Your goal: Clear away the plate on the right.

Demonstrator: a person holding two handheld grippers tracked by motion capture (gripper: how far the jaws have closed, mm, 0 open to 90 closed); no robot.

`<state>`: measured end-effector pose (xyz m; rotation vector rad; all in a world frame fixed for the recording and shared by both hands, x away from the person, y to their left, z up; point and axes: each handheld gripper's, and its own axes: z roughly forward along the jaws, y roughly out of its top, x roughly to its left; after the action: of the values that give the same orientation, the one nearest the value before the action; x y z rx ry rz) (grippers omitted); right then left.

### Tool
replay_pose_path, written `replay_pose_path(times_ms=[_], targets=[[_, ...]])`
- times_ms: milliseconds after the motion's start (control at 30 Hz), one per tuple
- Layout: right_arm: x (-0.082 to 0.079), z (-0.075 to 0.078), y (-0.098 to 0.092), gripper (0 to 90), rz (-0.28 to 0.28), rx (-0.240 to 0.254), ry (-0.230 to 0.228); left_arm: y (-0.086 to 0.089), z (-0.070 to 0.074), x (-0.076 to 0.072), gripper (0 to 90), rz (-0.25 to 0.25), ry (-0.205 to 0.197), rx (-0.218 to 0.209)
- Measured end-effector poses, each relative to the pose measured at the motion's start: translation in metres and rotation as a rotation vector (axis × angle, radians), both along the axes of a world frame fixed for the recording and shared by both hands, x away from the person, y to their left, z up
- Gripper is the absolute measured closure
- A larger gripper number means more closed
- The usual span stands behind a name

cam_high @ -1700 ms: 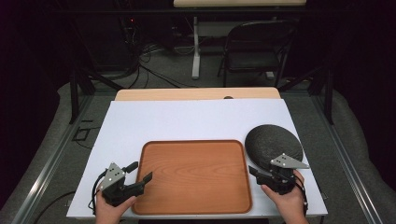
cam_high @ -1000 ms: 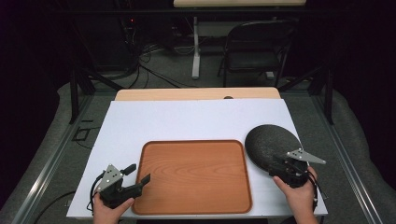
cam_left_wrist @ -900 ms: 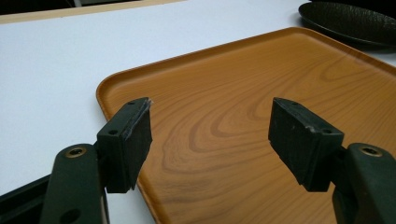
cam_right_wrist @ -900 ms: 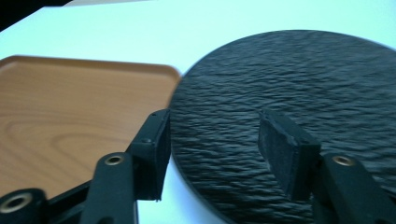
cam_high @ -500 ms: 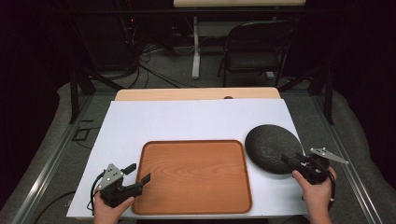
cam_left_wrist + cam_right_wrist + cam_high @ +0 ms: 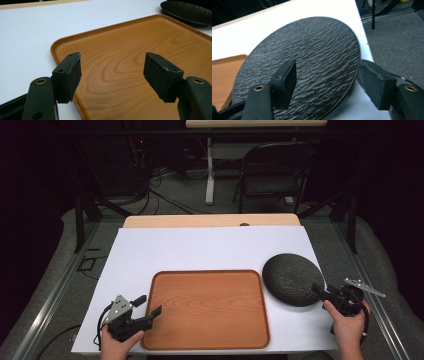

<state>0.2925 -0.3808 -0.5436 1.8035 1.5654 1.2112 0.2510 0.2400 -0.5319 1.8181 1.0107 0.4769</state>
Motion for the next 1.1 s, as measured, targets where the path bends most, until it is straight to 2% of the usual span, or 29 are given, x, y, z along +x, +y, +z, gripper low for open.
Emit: replay_pose_path(times_ms=[133, 333, 400, 633, 1100], targets=[[0.001, -0.003, -0.006, 32.5, -0.022, -0.003, 0.006, 0.001, 0.000, 0.000, 30.9, 0.004, -0.001, 0.004], [0.004, -0.011, -0.012, 39.8, -0.029, 0.050, 0.044, 0.000, 0.000, 0.000, 31.0, 0.001, 0.000, 0.004], [0.005, -0.014, -0.012, 40.2, -0.027, 0.075, 0.058, 0.000, 0.000, 0.000, 31.0, 0.000, 0.000, 0.004], [0.008, -0.019, -0.013, 42.1, -0.012, 0.110, 0.090, 0.000, 0.000, 0.000, 31.0, -0.002, 0.001, 0.003], [0.012, -0.024, -0.011, 44.0, 0.013, 0.149, 0.100, 0.000, 0.000, 0.000, 31.1, 0.001, -0.003, 0.005]])
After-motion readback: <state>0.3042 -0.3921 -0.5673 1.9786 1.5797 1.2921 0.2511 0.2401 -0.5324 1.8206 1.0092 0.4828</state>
